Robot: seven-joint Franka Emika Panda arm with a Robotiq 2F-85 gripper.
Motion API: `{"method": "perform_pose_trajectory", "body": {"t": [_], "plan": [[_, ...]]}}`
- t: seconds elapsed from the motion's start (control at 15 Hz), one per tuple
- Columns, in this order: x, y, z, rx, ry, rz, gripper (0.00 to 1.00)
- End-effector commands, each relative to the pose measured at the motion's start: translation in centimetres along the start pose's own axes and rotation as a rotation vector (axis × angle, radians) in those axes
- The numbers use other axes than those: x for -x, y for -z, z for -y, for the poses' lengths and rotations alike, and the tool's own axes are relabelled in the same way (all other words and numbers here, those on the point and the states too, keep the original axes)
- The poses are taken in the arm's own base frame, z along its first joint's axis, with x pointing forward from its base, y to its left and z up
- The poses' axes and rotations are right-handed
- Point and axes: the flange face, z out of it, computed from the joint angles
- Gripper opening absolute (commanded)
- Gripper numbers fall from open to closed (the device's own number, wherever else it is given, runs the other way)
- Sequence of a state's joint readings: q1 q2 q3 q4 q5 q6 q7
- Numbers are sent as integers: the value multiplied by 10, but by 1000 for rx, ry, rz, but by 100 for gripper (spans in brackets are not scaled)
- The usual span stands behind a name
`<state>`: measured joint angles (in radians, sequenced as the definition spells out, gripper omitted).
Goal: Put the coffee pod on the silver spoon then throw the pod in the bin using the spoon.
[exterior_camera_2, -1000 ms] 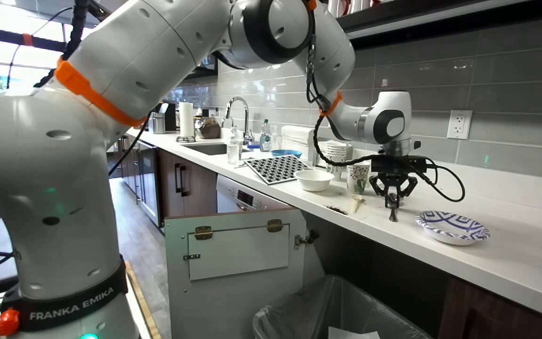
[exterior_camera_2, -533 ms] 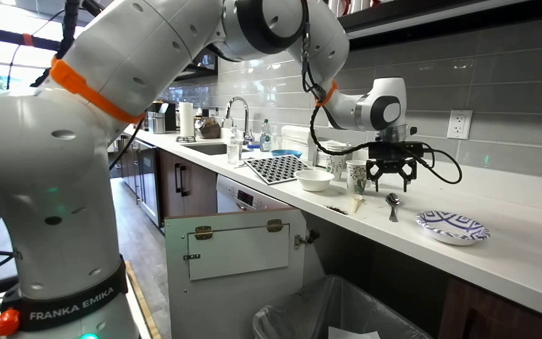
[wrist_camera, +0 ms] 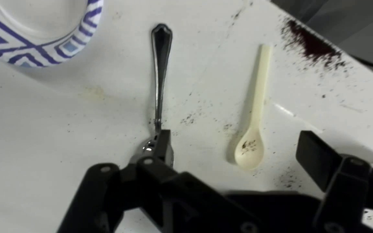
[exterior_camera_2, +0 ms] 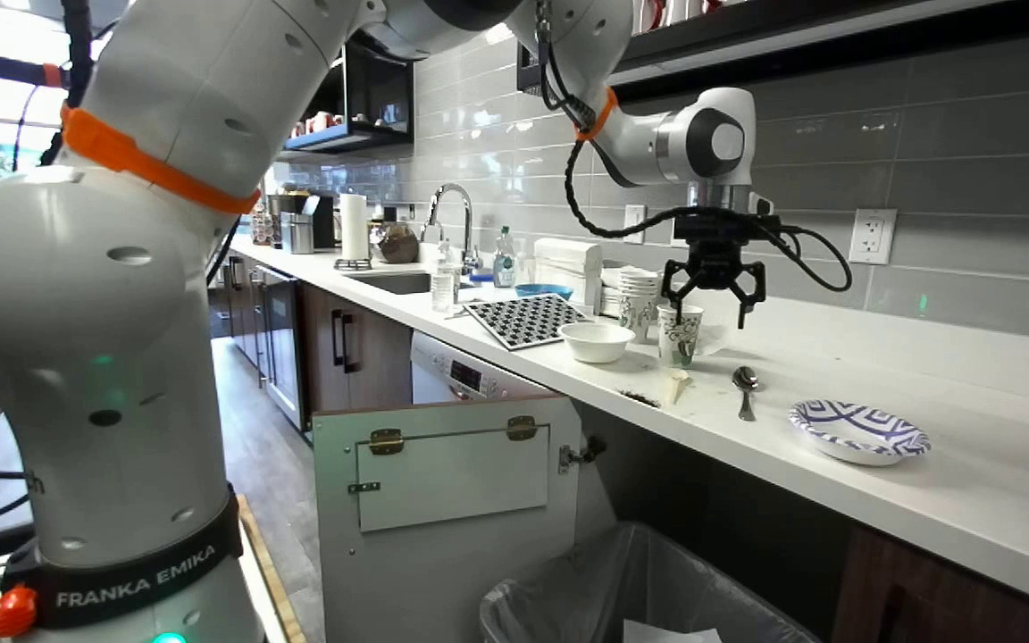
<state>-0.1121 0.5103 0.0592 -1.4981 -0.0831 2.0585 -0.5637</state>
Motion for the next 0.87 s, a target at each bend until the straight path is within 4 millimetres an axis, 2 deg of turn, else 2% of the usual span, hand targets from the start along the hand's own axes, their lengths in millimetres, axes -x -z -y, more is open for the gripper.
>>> {"method": "perform_pose_trajectory", "body": {"t": [0.0,0.33,0.4,0.8], "plan": [[23,15,28,-48,10,86,100],[36,28,54,-51,40,116,100],[23,26,41,-51,34,93,100],[23,28,42,-49,35,92,100]]}}
